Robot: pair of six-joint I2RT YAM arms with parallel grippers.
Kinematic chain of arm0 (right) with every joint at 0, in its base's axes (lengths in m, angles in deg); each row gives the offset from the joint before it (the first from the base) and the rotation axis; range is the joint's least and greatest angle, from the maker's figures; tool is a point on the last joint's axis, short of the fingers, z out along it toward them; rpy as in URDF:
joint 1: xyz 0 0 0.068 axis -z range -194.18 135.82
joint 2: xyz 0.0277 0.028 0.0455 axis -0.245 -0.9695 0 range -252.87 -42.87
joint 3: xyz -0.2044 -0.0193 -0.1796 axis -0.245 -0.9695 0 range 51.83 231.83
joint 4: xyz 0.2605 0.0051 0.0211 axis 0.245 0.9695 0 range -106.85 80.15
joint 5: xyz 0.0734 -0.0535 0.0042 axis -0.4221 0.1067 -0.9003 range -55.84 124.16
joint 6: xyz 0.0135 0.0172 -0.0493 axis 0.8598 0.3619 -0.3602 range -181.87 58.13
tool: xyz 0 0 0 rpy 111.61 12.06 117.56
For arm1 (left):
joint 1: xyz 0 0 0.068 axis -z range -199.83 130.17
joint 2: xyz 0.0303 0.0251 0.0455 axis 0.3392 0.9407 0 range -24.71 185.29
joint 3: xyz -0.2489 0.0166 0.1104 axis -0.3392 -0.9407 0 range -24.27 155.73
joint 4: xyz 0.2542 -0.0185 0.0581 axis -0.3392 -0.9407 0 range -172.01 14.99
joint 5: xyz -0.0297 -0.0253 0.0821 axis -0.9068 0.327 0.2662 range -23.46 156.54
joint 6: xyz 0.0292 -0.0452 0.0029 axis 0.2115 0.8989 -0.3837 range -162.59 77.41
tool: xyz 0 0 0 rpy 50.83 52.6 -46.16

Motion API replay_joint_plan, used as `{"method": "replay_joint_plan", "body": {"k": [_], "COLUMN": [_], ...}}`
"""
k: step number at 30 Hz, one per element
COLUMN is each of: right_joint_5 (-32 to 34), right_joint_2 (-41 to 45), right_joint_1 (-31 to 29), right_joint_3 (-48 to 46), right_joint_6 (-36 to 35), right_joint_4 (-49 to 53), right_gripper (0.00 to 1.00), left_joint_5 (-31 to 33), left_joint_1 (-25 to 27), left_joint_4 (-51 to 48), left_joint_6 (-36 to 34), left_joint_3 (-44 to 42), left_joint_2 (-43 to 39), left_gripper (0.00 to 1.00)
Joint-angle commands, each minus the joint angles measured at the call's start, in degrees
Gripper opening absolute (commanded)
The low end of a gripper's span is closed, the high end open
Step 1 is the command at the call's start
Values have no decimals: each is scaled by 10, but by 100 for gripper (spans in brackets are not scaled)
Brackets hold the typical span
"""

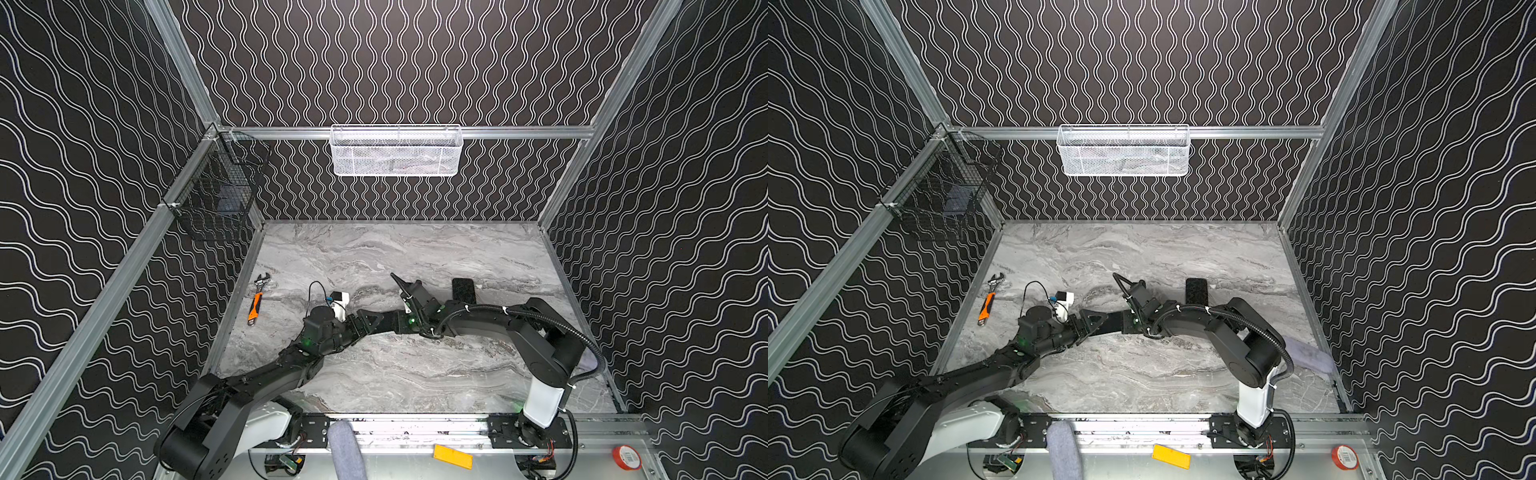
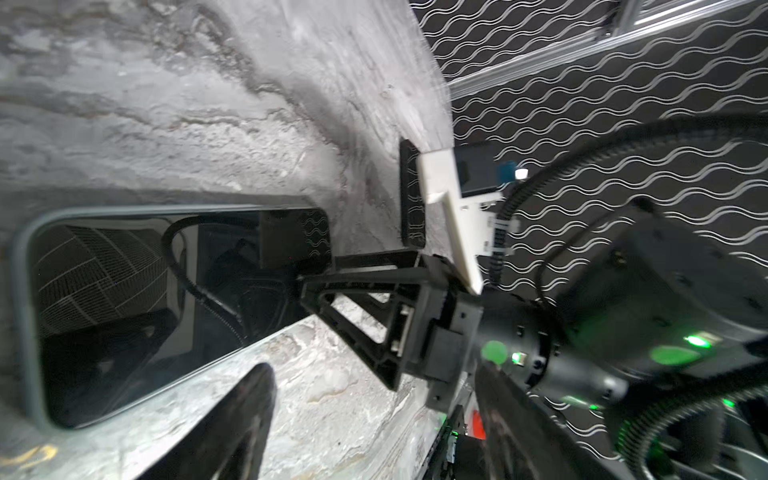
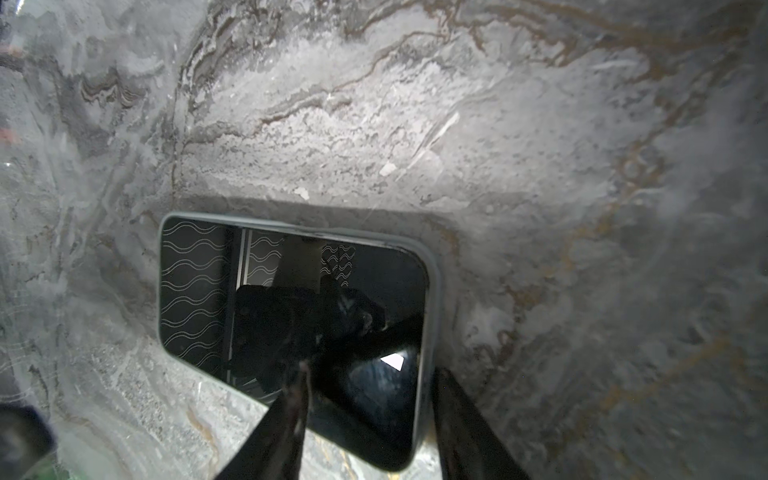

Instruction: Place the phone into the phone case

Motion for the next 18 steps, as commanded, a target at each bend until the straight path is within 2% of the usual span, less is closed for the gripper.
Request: {"method": "replay_joint_plan", "body": {"k": [1,2,5,8,12,18], "right_joint_5": [-22,-21,-20,-12,-11,-58], "right_joint_2": [-3,-2,0,6,28,24], "right_joint_1": [-2,-2,-2,-1,2,23], "right_joint_3": [-6,-5,-5,-7,-7,-7], "right_joint_6": [7,7,6,9,12,14], "right_joint_4": [57,58,58,58,53,37], "right_gripper": [51,51,51,51,56,58], "left_joint_5": [25,49,90,105,88,53], "left_joint_1": [0,0,-1,-1,-6,-25], "left_joint_4": [-103,-169,-268,-311,-294,-240], "left_joint_6": [-31,-42,-69,-86,-90,-91], "left_joint_3": [28,43,65,82,86,81], "left_joint_2": [-19,-28,-51,-48,-12,47], "left_gripper": [83,85,90,94,98,98]}}
